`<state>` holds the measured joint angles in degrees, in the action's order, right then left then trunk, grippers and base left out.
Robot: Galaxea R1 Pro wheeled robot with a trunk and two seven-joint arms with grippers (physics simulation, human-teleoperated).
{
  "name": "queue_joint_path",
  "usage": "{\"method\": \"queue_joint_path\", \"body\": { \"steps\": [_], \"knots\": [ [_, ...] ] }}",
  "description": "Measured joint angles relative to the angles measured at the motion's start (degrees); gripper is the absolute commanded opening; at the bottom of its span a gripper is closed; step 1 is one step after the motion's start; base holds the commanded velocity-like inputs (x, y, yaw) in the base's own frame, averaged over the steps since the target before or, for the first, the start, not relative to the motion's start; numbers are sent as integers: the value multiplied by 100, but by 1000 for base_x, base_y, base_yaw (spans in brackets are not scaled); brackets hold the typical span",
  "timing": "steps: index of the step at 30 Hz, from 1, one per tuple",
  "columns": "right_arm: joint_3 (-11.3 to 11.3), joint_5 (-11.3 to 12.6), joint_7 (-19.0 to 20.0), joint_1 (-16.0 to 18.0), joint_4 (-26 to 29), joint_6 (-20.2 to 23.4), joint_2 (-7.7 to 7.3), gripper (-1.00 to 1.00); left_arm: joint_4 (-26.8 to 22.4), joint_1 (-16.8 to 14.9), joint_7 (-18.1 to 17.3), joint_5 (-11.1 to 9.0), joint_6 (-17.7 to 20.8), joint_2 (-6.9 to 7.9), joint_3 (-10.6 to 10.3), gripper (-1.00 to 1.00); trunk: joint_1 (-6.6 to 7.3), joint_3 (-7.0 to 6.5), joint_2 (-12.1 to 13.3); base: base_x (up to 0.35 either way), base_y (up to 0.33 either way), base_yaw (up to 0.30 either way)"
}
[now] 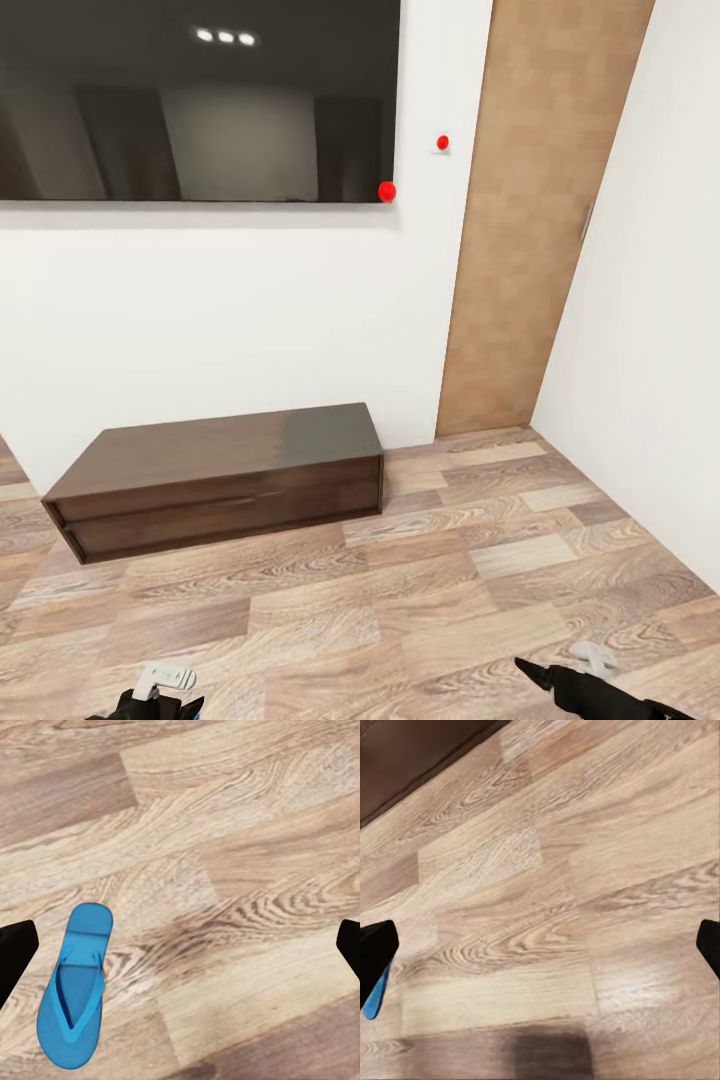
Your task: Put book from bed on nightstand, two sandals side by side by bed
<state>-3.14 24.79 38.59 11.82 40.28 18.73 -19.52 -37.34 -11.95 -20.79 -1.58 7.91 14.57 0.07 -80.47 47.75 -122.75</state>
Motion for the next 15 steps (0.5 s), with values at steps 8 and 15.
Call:
{"method": "queue_joint_path", "body": {
  "steps": [8,15],
  "knots": [
    [-19,460,1826,25,-19,928,-2,100,0,-1,-2,0,0,0,0,100,-176,144,-321,0,0,0],
    [-26,497,1942,28,-4,1096,8,100,-7,-2,7,-5,3,35,19,100,-330,269,-602,0,0,0]
  ]
}}
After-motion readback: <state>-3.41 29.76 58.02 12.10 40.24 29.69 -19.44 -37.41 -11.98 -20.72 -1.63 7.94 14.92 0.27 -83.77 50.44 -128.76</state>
